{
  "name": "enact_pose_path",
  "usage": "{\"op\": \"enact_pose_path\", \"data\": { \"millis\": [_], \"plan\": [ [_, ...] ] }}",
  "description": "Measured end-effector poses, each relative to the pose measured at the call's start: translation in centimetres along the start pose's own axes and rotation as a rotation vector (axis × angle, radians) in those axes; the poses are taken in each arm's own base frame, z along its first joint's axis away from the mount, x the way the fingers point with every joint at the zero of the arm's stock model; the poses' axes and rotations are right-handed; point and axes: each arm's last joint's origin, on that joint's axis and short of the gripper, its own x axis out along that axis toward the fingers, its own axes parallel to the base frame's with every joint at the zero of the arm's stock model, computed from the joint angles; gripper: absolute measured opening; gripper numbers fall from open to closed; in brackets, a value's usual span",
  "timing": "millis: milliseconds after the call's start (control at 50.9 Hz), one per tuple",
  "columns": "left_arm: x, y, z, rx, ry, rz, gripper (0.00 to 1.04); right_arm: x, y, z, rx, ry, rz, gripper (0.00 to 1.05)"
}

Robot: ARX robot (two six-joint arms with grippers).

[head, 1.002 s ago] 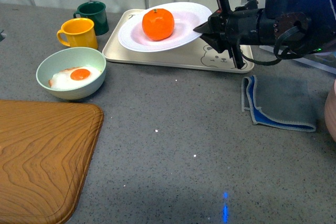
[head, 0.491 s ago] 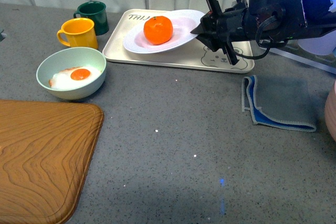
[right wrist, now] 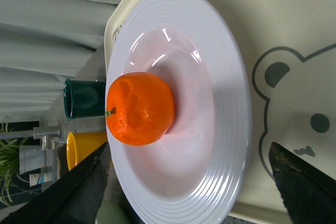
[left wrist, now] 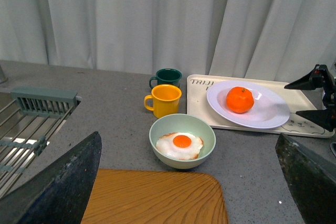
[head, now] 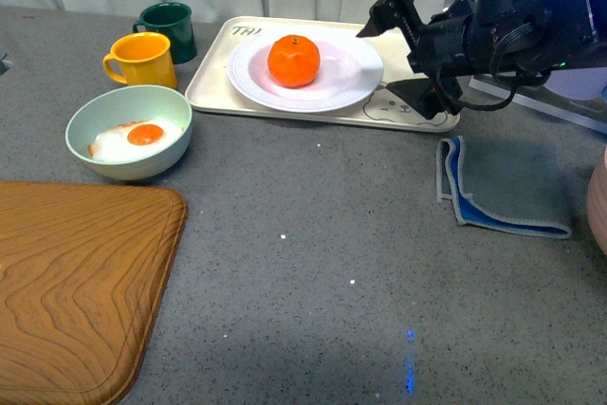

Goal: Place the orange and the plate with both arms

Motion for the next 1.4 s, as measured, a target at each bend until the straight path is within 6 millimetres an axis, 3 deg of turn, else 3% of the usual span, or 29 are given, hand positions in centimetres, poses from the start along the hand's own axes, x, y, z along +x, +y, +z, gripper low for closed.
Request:
{"op": "enact_pose_path", "data": {
  "millis": [59, 472, 570, 629, 668, 766, 943, 1140, 1395],
  "plan": [
    [0.0, 0.0, 0.0, 0.0, 0.0, -0.001, 0.98, -0.7, 0.5, 0.2, -0.04, -0.016, -0.006, 0.97],
    [0.0, 0.0, 0.0, 0.0, 0.0, 0.0, 0.98, -7.5, 4.0, -1.3, -0.553, -0.211, -0.193, 0.95],
    [0.0, 0.0, 0.0, 0.0, 0.0, 0.0, 0.98, -9.7, 3.1, -2.3, -0.794, -0.626, -0.294, 0.76],
    [0.0, 0.0, 0.0, 0.0, 0.0, 0.001, 0.98, -12.4, 2.3, -3.5, -0.879, -0.73, -0.301, 0.63],
    [0.0, 0.0, 0.0, 0.0, 0.0, 0.0, 0.98, -15.6, 2.1, -4.3, -0.92, -0.792, -0.298, 0.49],
    [0.0, 0.0, 0.0, 0.0, 0.0, 0.0, 0.98, -19.2, 1.9, -5.4, -0.943, -0.821, -0.299, 0.29],
    [0.0, 0.0, 0.0, 0.0, 0.0, 0.0, 0.98, -22.5, 0.6, -7.6, -0.953, -0.789, -0.317, 0.03],
    [0.0, 0.0, 0.0, 0.0, 0.0, 0.0, 0.98, -26.5, 0.4, -9.7, -0.955, -0.777, -0.322, 0.01],
    [0.0, 0.0, 0.0, 0.0, 0.0, 0.0, 0.98, -30.0, -0.5, -11.9, -0.96, -0.776, -0.308, 0.01]
  ]
}}
